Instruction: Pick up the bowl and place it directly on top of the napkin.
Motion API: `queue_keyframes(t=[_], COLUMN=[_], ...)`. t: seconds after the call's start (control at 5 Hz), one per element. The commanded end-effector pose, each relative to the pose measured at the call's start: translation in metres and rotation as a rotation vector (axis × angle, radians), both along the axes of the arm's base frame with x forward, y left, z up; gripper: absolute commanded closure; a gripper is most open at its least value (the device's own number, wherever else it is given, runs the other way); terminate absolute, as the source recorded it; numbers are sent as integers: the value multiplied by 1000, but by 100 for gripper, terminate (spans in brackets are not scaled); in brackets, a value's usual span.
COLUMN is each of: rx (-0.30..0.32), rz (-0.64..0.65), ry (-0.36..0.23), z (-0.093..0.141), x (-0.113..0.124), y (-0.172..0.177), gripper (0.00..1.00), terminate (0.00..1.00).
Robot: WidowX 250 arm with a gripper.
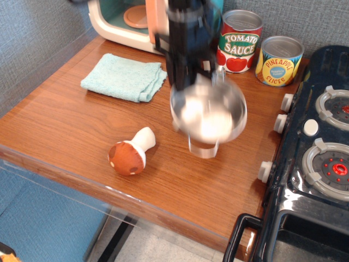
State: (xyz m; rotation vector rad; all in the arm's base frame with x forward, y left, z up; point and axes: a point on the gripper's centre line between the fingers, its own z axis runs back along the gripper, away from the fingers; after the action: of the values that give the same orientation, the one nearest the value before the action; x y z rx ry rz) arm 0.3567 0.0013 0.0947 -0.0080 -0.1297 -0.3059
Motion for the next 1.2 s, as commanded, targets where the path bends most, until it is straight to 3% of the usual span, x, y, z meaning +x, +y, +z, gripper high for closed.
queue_keyframes(t=[0.0,0.4,1.0], rx=[-18,94,202], rz=[245,400,506], ry=[-87,-9,132], z=[45,22,-11], x=[39,42,31], y=[86,142,183], gripper=[100,100,100], terminate=[0,0,0])
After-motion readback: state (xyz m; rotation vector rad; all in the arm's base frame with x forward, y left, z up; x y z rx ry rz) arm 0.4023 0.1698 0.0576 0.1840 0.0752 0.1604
